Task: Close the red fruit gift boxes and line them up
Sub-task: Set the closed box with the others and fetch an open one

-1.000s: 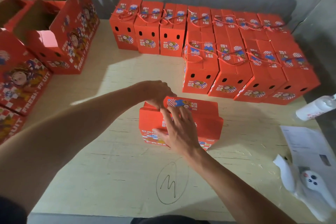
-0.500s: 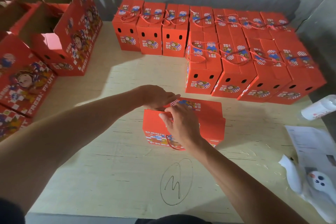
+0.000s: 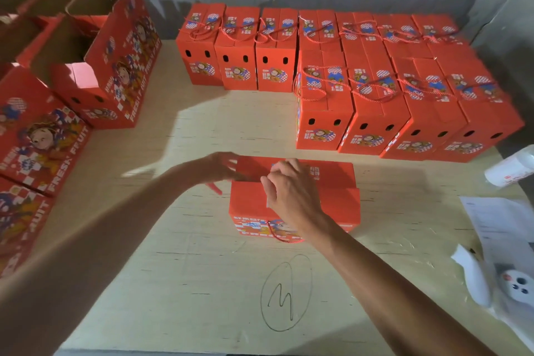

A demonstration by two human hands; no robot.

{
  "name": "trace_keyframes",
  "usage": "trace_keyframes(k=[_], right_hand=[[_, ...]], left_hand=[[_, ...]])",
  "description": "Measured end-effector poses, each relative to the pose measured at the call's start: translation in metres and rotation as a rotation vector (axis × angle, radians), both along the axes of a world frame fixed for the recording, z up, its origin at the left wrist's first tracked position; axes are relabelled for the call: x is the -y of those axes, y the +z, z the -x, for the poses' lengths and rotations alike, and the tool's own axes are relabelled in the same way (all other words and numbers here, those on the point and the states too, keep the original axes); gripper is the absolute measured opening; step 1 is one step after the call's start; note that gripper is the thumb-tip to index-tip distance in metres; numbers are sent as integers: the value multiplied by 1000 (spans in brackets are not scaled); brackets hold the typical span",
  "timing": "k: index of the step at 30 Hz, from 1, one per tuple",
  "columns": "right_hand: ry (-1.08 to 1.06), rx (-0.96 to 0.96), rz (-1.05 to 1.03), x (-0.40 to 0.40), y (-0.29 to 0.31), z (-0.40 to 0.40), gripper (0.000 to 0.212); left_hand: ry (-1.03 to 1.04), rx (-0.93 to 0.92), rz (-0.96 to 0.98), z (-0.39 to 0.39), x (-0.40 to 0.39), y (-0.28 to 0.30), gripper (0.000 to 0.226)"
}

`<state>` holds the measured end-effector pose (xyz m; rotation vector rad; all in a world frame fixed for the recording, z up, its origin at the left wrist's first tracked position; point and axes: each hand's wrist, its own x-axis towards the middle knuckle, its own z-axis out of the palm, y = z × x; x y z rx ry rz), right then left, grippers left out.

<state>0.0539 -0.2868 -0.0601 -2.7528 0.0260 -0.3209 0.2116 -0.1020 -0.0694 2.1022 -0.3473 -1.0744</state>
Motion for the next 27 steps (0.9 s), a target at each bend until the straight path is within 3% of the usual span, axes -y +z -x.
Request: trace_keyframes(k=[3,5,10,15,20,27], right_hand=[[31,-109,-46,3,2,-15,36],[15,-155,-112,2,2,-20,31],[161,-132,-53,7,-1,-13,36],[171,-57,92,-3,-6,0,34],[94,-32,-23,-8,-6,4,25],[56,-99,-83,-12,-9,-4,21]], left_hand=[[135,-356,169,18,-11,-14,68],[183,-390,210,25,-13,-19,65],[194,-206,375,35,-19,-30,49],[281,-76,387,48,-13,-30,36],[408,15,362,54,-9,-33,23],[468,174,331,57,-4,-39,24]])
